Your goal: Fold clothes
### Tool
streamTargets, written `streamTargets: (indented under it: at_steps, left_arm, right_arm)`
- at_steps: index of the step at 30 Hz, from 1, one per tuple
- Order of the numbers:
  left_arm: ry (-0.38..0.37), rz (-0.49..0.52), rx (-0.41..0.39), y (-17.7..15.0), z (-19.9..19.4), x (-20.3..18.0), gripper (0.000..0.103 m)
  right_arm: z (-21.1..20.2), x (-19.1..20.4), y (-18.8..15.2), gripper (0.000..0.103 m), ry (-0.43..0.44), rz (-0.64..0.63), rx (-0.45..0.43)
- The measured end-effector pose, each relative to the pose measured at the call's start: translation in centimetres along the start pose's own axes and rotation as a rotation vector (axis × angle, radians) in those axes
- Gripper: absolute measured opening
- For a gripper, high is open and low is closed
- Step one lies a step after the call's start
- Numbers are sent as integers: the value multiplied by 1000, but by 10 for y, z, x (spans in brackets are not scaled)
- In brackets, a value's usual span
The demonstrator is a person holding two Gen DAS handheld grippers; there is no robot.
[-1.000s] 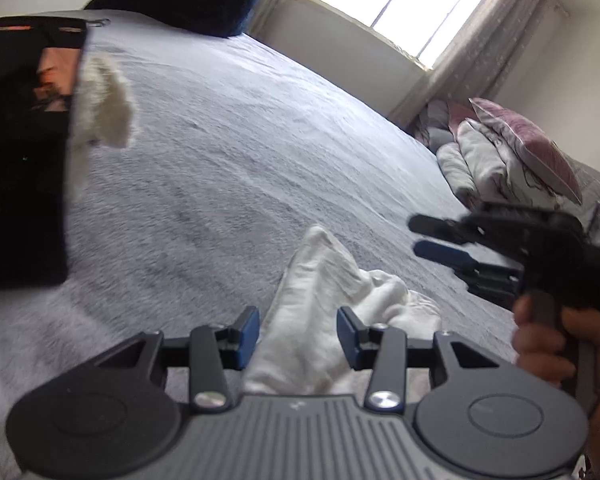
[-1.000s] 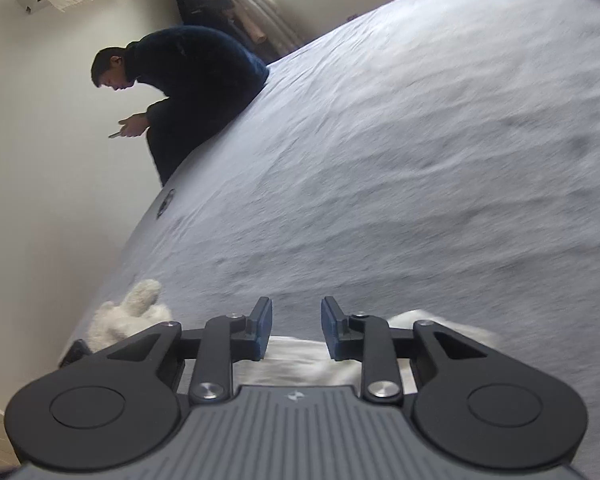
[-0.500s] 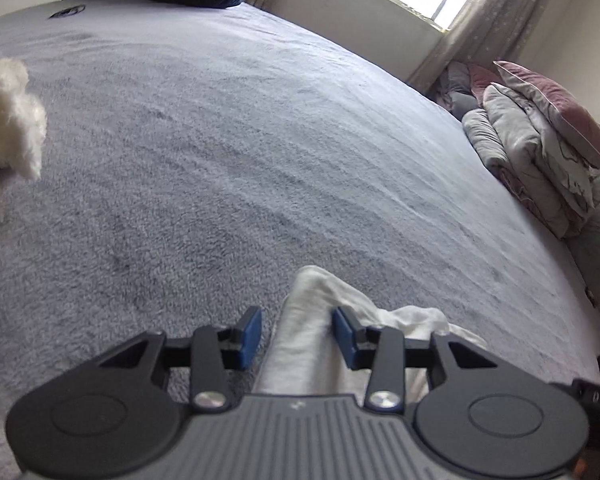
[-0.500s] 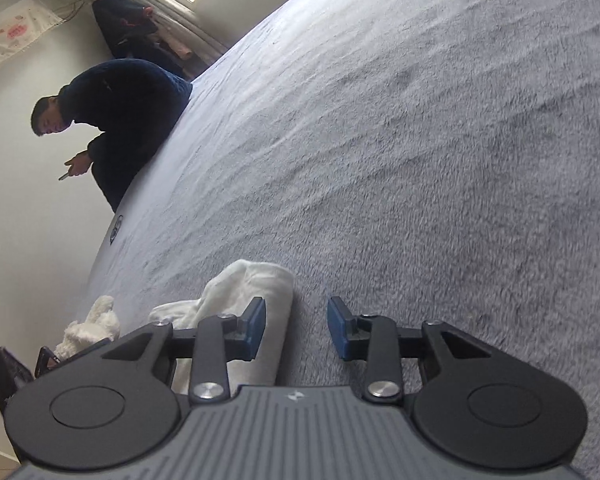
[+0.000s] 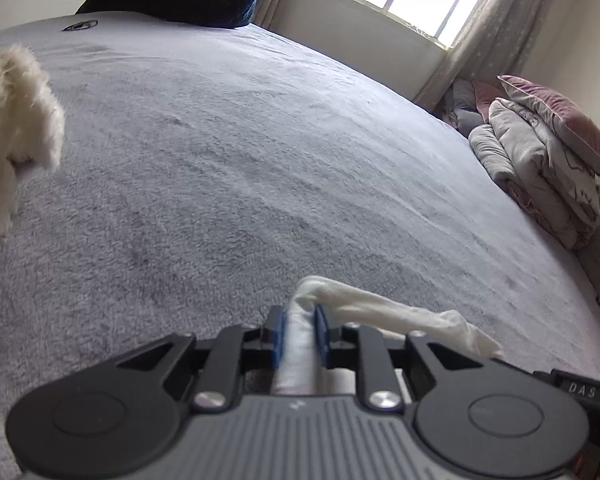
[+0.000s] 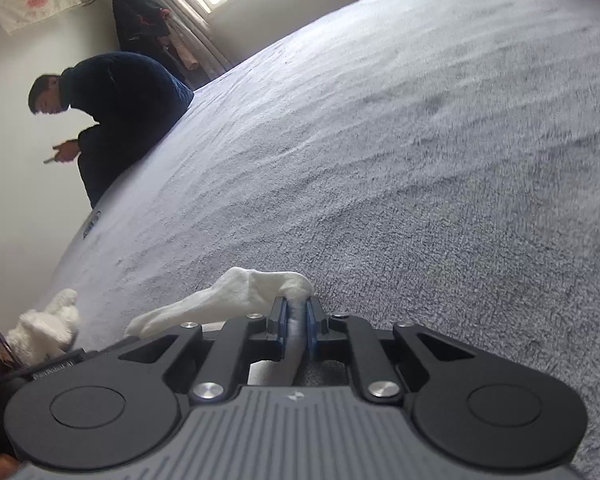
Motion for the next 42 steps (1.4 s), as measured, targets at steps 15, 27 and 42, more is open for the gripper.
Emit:
streamTargets:
  at_steps: [15,27,42]
  left_arm:
    - [-150,159,-94,-2,-20,-35,25]
    - [-64,221,-148,-5,-34,-19,29]
    - [-196,367,-80,-43,-42,-7,30]
  right_arm:
    - [-7,38,0,29,-70,-182,-64]
    - [-23,14,5,36,-219,-292,-94]
    - [-40,68,-53,40,-58,-443,-103]
Point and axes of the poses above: each gripper's, at about its wrist camera, not at the fingertips, and z roughly the way its jaws point, x to its left, y to its top, the point moved 4 cm from there along z, roughly the way its jaws point, and after that the axes turned 6 degrees about -z, right-handed, at the moved point
